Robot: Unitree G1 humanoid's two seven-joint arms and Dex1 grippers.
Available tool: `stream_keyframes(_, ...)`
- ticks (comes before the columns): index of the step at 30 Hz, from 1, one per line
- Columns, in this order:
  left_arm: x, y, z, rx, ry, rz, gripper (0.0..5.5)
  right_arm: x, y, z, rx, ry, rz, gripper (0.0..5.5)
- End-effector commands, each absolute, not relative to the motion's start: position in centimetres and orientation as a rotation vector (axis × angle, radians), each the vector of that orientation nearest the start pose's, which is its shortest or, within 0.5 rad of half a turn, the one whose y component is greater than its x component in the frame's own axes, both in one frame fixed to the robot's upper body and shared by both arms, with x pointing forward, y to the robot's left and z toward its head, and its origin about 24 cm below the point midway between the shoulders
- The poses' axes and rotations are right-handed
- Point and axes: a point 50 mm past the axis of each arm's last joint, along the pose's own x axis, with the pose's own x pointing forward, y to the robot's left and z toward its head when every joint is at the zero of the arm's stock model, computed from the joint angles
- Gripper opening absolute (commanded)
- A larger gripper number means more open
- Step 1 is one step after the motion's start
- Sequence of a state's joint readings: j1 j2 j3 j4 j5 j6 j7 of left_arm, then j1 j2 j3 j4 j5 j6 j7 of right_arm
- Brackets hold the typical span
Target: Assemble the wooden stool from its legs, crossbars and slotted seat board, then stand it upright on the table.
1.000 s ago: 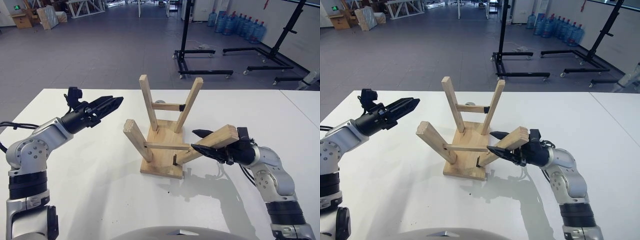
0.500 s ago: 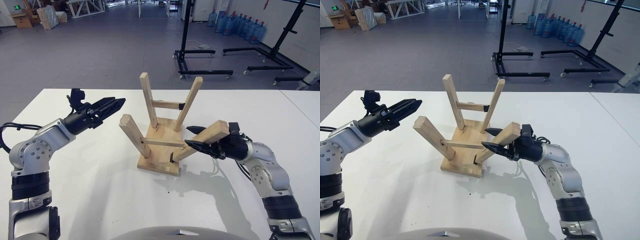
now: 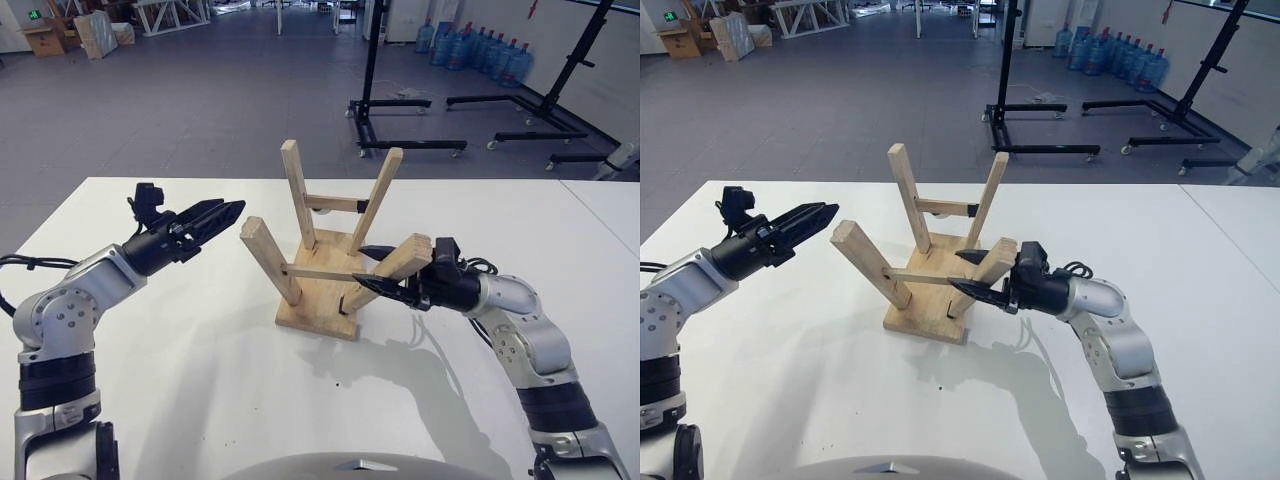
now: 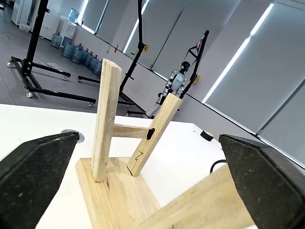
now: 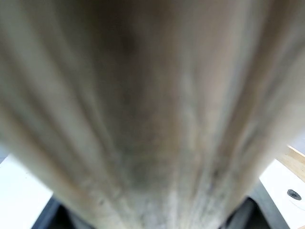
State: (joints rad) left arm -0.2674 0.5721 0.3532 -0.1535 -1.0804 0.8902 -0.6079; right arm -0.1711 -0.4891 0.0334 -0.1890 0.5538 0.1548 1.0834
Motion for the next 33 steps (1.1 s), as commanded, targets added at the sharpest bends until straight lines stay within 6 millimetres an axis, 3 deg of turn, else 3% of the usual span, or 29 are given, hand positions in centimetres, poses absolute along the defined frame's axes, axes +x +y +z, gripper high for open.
stream_keyframes(1,25.7,22.6,15.8,-0.473,0.145,-0.794,5.4,25.2,-15.8,14.1,-0.058,-0.183,1.238,2.05)
stream_keyframes(13,25.9,24.8,18.7,-0.354,0.061,-0.694,5.4,25.4,-14.4,14.0,-0.038,-0.164,1.246,2.05)
stream_keyframes(18,26.3,24.2,23.5,-0.318,-0.113,-0.697,5.4,25.5,-14.0,14.0,-0.039,-0.167,1.239,2.05)
stream_keyframes(22,26.1,21.7,28.0,-0.23,-0.241,-0.73,5.4,25.8,-13.8,14.1,-0.044,-0.164,1.216,2.05)
stream_keyframes(26,25.6,18.0,26.4,0.276,-0.2,-0.709,5.4,26.4,-12.9,14.3,-0.05,-0.153,1.172,2.05)
stream_keyframes(30,26.1,15.7,25.5,0.593,-0.224,-0.653,5.4,27.0,-10.7,14.6,-0.048,-0.149,1.142,2.05)
stream_keyframes(33,26.7,14.6,24.6,0.728,-0.235,-0.631,5.4,27.3,-9.6,15.1,-0.037,-0.16,1.134,2.05)
